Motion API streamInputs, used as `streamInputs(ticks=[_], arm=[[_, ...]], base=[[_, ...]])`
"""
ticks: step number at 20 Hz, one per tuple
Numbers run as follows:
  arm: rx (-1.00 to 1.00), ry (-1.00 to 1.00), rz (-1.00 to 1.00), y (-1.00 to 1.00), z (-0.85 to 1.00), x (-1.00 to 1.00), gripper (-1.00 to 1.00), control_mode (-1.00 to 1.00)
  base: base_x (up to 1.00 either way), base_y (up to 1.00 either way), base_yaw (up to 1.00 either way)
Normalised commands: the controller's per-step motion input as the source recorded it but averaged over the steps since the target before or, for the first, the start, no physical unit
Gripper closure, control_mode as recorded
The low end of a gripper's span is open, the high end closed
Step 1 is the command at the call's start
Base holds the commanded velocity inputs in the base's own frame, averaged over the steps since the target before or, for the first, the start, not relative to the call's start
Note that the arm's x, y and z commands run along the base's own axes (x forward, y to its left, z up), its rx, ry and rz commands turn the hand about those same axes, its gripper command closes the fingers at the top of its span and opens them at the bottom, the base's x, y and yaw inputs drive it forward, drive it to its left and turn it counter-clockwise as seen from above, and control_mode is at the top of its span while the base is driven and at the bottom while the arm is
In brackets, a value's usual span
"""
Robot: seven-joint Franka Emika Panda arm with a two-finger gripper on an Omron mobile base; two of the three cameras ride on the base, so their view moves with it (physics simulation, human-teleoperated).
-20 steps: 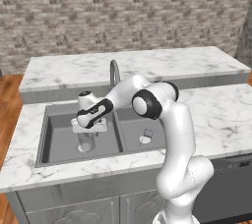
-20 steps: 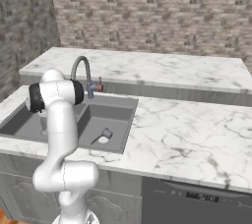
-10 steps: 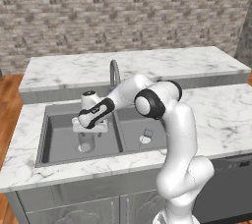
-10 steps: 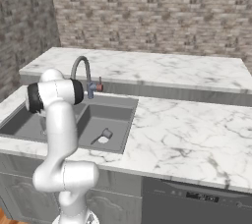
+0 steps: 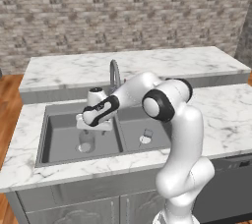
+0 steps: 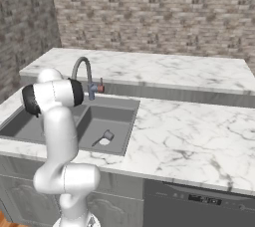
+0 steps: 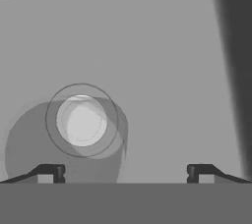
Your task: Move any existing items from the left basin to the right basin for drying. Then move the glass cup from the counter to the left basin of the sink for washing.
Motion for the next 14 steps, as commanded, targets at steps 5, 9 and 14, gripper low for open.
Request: streamInputs(ticks=[5,9,14], arm=[[0.0,0.0,-0.01,-0.11,0.43,-0.11,-1.0,-1.0],[0.0,0.0,0.0,-0.01,0.47,-0.14,-1.0,-1.0],[0.0,0.0,0.0,0.0,0.48,-0.17,-1.0,-1.0]], base=[[0.0,0.0,0.0],[0.0,0.0,0.0],[0.0,0.0,0.0]])
